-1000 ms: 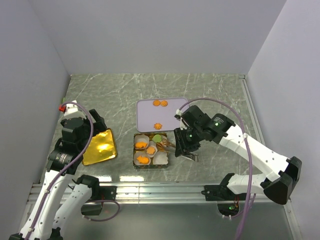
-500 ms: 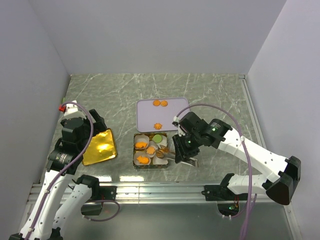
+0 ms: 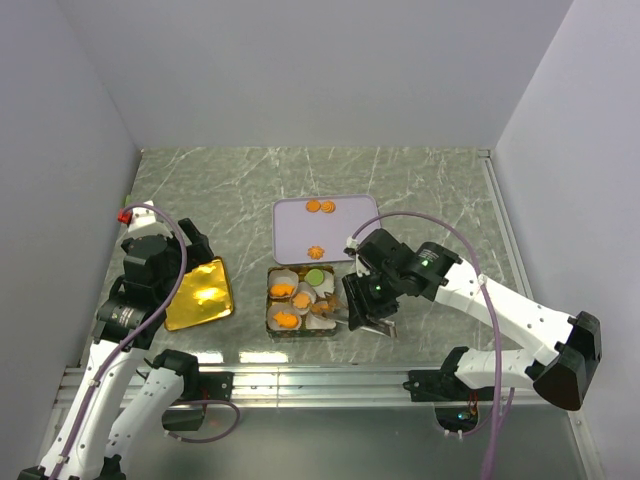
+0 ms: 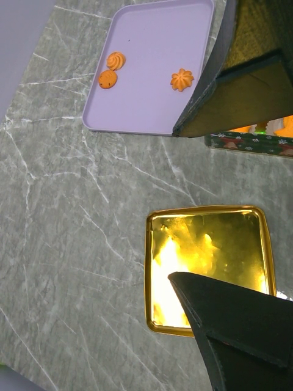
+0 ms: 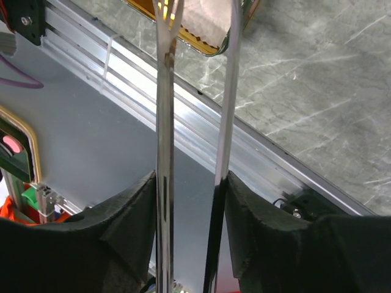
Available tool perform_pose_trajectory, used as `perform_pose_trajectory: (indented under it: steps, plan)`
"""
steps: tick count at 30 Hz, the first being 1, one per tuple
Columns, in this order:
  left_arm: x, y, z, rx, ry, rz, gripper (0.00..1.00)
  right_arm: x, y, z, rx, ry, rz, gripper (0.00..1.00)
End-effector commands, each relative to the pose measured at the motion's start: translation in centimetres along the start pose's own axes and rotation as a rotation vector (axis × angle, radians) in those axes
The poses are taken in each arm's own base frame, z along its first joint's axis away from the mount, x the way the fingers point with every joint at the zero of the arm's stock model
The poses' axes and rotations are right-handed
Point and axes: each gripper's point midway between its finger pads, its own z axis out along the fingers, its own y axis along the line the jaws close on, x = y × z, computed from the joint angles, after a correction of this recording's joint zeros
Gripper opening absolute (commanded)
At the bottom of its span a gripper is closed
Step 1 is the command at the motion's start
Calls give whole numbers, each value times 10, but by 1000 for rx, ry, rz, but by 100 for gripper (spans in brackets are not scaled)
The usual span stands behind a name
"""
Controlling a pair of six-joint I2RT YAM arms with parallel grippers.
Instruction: Pack the cookies
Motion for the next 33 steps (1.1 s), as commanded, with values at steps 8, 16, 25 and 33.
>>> perform_pose_trajectory:
  steps: [8, 16, 25, 33]
  plan:
    - [-7, -4, -2, 19, -26, -8, 97, -16, 7, -15, -5, -100, -39, 53]
    - [-8, -4, -2, 16, -27, -9, 98, -50, 23, -51, -5, -238, -67, 53]
    - [-8, -4, -3, 22, -29, -9, 98, -108, -13, -97, 116, -417, 58, 52]
    - [-9, -6, -3, 30, -32, -10, 98, -156, -100, -114, 351, -494, 297, 48]
